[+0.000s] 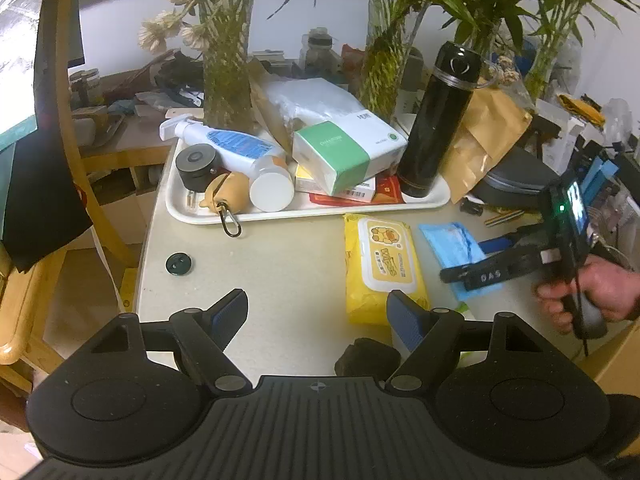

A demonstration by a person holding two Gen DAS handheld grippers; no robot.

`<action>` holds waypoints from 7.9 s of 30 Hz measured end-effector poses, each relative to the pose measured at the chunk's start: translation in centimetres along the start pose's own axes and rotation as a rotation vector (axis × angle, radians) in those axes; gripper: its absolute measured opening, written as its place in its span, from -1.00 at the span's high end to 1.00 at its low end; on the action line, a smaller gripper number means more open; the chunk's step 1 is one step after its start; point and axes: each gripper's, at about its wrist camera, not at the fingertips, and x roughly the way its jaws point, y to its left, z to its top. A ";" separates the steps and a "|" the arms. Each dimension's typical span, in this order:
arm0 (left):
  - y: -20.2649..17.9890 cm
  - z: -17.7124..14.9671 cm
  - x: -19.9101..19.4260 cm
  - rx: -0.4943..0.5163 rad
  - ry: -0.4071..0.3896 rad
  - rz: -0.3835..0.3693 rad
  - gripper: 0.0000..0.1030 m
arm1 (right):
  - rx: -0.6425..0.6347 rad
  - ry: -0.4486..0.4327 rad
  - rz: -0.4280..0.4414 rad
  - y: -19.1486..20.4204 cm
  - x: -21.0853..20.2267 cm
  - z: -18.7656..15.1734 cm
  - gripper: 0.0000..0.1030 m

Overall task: Organize soft objects
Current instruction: 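Lower the right gripper onto the blue wet-wipes packet and close it, then lift the blue packet with the right gripper while the left gripper grasps the yellow wipes pack, then carry both packs to the cardboard box and release them inside, then withdraw both open grippers from the box toward the table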

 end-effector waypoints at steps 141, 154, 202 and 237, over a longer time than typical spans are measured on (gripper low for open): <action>-7.9 0.2 -14.6 -0.119 0.095 -0.254 -0.16 | 0.104 -0.436 0.083 7.0 -35.8 -14.4 -0.27; -4.7 -5.4 -11.7 -0.403 0.134 -0.483 -0.66 | 0.084 -0.444 0.080 8.0 -36.8 -16.2 -0.27; -8.0 -12.0 -17.8 0.061 -0.147 -0.013 -0.66 | 0.115 -0.311 0.053 10.8 -31.7 -18.2 -1.00; -8.2 -6.5 -13.7 0.084 -0.131 -0.055 -0.66 | 0.163 -0.326 0.053 7.1 -31.0 -14.8 -1.00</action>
